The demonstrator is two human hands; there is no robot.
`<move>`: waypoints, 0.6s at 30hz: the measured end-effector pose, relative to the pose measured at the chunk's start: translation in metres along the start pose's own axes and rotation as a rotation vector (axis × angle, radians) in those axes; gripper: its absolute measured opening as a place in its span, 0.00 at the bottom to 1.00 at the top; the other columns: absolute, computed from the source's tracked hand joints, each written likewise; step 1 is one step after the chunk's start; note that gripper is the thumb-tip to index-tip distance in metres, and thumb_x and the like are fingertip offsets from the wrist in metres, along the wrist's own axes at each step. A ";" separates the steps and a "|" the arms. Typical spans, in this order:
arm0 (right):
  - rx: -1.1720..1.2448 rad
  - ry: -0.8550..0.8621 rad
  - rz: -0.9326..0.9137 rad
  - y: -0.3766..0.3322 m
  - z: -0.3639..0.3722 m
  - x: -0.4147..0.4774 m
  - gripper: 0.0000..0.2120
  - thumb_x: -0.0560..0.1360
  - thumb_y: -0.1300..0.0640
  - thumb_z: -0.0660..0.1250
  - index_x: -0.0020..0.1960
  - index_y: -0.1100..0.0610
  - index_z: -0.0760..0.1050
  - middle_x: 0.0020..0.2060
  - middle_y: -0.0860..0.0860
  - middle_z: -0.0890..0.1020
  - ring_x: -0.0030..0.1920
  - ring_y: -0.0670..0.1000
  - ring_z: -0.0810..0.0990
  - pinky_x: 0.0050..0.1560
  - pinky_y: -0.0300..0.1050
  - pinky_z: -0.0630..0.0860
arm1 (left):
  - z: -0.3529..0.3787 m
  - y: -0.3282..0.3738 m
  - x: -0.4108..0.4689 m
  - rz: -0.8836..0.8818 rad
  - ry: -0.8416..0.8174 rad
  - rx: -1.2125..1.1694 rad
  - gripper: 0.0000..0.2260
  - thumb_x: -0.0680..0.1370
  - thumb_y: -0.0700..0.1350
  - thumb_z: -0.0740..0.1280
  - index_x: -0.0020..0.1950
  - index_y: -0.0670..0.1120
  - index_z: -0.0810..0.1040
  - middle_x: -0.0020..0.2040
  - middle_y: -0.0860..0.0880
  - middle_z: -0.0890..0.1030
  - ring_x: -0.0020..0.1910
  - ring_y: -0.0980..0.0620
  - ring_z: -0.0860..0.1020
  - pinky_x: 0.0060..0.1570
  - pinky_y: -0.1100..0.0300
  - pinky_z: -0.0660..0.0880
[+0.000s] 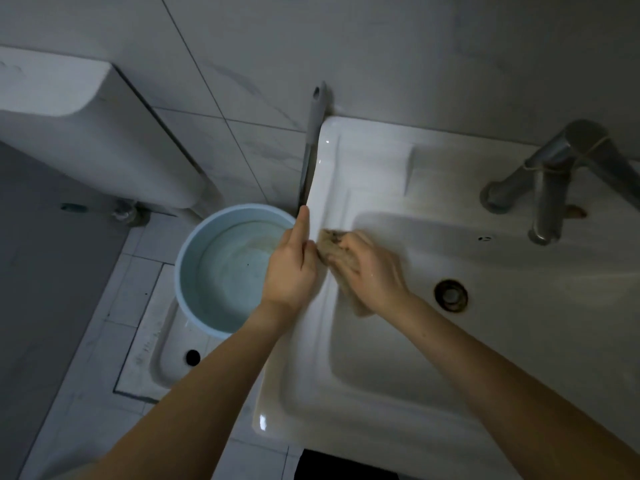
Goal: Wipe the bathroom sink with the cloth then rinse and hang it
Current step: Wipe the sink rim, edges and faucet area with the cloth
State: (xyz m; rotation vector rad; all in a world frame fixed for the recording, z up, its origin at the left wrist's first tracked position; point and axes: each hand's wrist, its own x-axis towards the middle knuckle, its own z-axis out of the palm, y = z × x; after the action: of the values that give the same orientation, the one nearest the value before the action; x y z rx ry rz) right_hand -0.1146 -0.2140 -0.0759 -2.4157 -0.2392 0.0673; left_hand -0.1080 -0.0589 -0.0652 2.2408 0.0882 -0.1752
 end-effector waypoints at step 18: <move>0.206 -0.036 0.048 -0.031 0.024 -0.067 0.12 0.79 0.42 0.61 0.52 0.50 0.73 0.53 0.44 0.78 0.53 0.49 0.80 0.48 0.48 0.77 | -0.001 -0.003 0.000 -0.052 0.003 -0.206 0.24 0.79 0.43 0.53 0.75 0.56 0.62 0.68 0.60 0.70 0.65 0.60 0.70 0.65 0.64 0.64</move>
State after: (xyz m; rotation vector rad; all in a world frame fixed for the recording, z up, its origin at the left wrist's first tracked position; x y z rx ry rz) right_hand -0.1882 -0.1879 -0.0750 -2.2167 -0.1814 0.1498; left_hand -0.1084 -0.0559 -0.0670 2.0344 0.1594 -0.1826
